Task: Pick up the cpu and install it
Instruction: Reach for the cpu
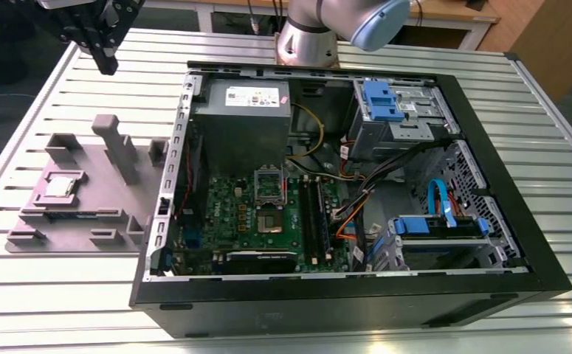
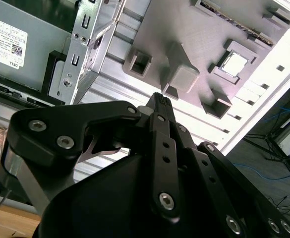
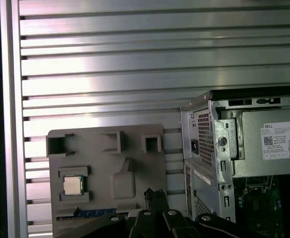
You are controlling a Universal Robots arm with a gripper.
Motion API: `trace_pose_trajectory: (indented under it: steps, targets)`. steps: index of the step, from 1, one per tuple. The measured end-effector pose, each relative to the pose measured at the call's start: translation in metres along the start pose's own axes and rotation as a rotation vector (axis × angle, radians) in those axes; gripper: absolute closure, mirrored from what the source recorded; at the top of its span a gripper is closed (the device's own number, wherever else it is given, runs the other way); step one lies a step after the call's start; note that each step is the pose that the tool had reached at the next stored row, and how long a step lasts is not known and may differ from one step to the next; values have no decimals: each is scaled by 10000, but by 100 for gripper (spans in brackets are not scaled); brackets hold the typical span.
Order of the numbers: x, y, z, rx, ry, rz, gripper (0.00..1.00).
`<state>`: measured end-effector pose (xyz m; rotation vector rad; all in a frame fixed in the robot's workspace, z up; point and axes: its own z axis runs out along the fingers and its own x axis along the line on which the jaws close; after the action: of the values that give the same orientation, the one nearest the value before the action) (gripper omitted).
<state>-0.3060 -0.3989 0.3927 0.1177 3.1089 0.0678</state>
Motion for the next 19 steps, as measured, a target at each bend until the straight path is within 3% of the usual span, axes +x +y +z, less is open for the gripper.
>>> trace_pose_trajectory:
  steps: [8,19]
  targets:
    - [36,-3,3,0,0,0,89]
    - [289,-25,61,0,0,0,89]
